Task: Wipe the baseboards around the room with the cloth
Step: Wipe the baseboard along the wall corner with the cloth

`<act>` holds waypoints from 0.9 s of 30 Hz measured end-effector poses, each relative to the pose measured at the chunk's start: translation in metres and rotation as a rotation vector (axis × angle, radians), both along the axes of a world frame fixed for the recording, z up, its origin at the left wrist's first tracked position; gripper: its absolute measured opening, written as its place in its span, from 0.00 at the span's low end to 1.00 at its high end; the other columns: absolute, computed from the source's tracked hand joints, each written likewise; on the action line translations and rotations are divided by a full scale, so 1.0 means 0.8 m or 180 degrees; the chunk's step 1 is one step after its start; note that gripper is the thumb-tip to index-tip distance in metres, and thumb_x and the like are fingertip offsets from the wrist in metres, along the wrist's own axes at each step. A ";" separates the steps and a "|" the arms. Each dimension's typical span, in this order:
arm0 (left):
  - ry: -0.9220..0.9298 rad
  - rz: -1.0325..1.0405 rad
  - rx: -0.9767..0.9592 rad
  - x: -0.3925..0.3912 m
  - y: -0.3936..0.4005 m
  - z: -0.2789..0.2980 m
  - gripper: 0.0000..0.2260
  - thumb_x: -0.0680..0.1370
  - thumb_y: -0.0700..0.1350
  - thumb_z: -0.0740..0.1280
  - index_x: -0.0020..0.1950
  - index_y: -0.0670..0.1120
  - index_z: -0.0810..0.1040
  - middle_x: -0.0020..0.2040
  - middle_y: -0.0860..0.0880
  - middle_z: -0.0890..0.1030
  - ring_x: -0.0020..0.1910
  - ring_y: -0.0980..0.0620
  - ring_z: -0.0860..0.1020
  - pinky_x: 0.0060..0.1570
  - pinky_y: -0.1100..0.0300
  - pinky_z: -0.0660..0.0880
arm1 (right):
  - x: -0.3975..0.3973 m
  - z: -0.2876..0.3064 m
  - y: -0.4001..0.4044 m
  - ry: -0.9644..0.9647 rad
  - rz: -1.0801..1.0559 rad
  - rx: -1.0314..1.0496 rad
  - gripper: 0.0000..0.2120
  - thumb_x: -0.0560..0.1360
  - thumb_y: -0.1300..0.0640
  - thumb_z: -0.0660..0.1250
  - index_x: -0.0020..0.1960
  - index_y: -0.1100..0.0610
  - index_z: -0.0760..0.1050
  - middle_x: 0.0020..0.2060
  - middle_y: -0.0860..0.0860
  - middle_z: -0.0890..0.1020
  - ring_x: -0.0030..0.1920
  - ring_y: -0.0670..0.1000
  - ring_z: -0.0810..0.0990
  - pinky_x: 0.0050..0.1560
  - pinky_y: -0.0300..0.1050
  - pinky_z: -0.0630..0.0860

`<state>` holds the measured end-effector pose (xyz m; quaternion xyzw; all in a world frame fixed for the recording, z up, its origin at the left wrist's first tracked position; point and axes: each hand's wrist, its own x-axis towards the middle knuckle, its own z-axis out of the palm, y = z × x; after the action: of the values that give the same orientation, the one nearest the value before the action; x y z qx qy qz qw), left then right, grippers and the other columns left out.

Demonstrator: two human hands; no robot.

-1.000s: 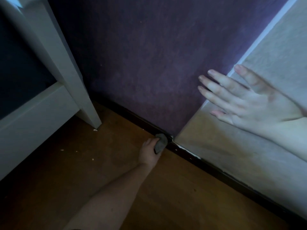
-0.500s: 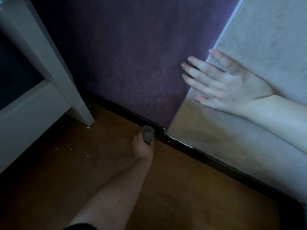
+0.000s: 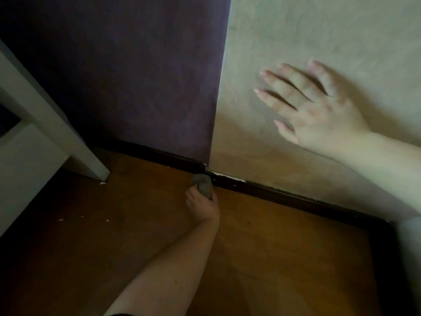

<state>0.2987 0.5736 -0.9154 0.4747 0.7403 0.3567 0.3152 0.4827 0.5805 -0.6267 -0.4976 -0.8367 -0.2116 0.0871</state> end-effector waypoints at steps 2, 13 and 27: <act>0.0019 -0.0227 0.0025 0.004 -0.008 0.001 0.20 0.72 0.40 0.75 0.60 0.36 0.75 0.58 0.36 0.75 0.59 0.36 0.74 0.60 0.48 0.68 | 0.030 -0.012 -0.026 0.0144 -0.0194 0.0084 0.30 0.78 0.64 0.66 0.78 0.59 0.62 0.77 0.60 0.63 0.78 0.61 0.58 0.76 0.65 0.51; -0.0019 -0.0465 0.0005 0.028 -0.012 0.017 0.20 0.72 0.39 0.75 0.61 0.37 0.76 0.58 0.36 0.76 0.60 0.36 0.74 0.61 0.49 0.68 | 0.090 -0.009 -0.095 -0.0503 -0.1284 0.0875 0.30 0.83 0.46 0.54 0.82 0.51 0.51 0.81 0.52 0.51 0.81 0.54 0.48 0.78 0.61 0.42; -0.0039 -0.0648 -0.0255 0.046 -0.011 0.021 0.20 0.73 0.41 0.74 0.63 0.39 0.76 0.61 0.38 0.75 0.61 0.36 0.74 0.61 0.47 0.70 | 0.108 -0.028 -0.085 -0.0621 -0.1639 0.0817 0.37 0.82 0.40 0.60 0.82 0.48 0.45 0.80 0.52 0.38 0.79 0.55 0.34 0.74 0.62 0.29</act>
<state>0.3355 0.5648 -0.8986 0.5322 0.7000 0.2958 0.3730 0.5688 0.5121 -0.6490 -0.6556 -0.6539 -0.3775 0.0120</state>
